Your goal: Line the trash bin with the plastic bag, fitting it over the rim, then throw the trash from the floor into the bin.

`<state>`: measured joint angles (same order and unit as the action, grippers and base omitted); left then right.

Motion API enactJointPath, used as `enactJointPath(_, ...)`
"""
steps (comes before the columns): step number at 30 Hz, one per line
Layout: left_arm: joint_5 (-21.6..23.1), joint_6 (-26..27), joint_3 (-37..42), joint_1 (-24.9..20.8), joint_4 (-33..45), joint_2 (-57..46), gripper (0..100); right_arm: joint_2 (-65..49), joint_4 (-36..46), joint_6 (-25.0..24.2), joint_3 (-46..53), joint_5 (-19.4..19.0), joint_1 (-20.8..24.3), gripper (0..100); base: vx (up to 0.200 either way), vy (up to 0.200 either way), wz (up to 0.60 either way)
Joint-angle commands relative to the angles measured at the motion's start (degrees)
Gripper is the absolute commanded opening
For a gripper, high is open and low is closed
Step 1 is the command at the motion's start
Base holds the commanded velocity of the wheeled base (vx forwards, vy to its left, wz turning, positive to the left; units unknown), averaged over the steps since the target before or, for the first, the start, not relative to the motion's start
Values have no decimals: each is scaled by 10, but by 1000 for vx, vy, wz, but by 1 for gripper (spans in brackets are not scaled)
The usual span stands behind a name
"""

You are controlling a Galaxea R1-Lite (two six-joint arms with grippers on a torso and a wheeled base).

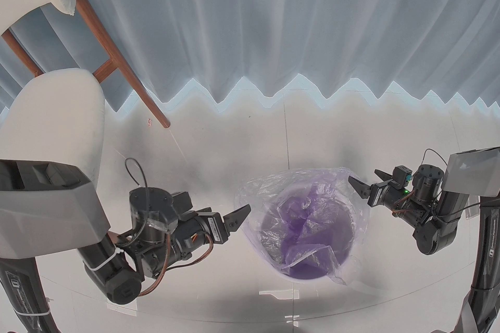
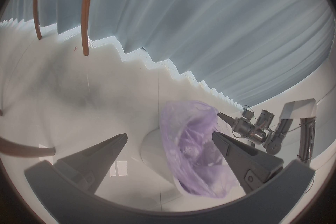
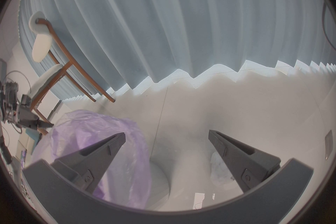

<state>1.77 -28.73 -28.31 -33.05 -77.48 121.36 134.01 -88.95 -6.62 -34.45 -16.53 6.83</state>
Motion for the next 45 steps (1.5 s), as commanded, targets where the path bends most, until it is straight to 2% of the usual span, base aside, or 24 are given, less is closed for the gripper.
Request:
enactJointPath(1,0,0,91,-20,-90,-32,100,-75,-8,-46,41,9,-2,100,-200,0,0)
enactJointPath(2,0,0,92,-20,-94,-32,100,-78,-8,-50,43,11,-2,100,-200,0,0)
enactJointPath(8,7,-4,56,-27,-111,-47,100,-143,-7,-143,99,38,-4,100,-200,33,0)
enactJointPath(10,7,-11,46,-27,-110,-54,100,-150,-7,-147,105,40,-5,100,-200,200,0)
enactJointPath(14,9,-60,-9,-32,-68,-117,100,-191,-7,-150,139,40,-17,100,0,0,0)
enactJointPath(16,9,-102,-22,-32,-18,-170,100,-205,-7,-152,157,40,-19,100,0,0,0)
enactJointPath(19,9,-222,-15,-47,46,-248,100,-223,-8,-161,199,40,-19,100,0,0,0)
enactJointPath(22,19,-295,-5,-51,102,-286,100,-233,-8,-167,228,40,-19,100,0,0,0)
enactJointPath(26,63,-307,-8,-36,106,-285,100,-241,-8,-167,243,40,-20,100,0,0,0)
enactJointPath(28,125,-310,-11,-8,104,-274,100,-246,-8,-166,249,40,-19,100,0,0,0)
enactJointPath(32,173,-302,-20,6,108,-242,100,-247,-8,-160,256,41,-19,100,0,0,0)
enactJointPath(38,175,-302,-64,-11,145,-197,100,-246,-8,-160,263,62,-19,100,0,0,0)
enactJointPath(39,170,-302,-92,-20,162,-170,100,-248,-8,-160,269,67,-19,100,0,0,0)
enactJointPath(41,170,-302,-92,-20,162,-170,100,-248,-8,-160,269,67,-19,100,0,0,0)
enactJointPath(42,167,-303,-129,-41,182,-134,100,-257,-9,-161,281,69,-19,100,0,0,0)
enactJointPath(45,166,-303,-146,-55,211,-108,100,-265,-9,-161,291,69,-19,100,0,0,0)
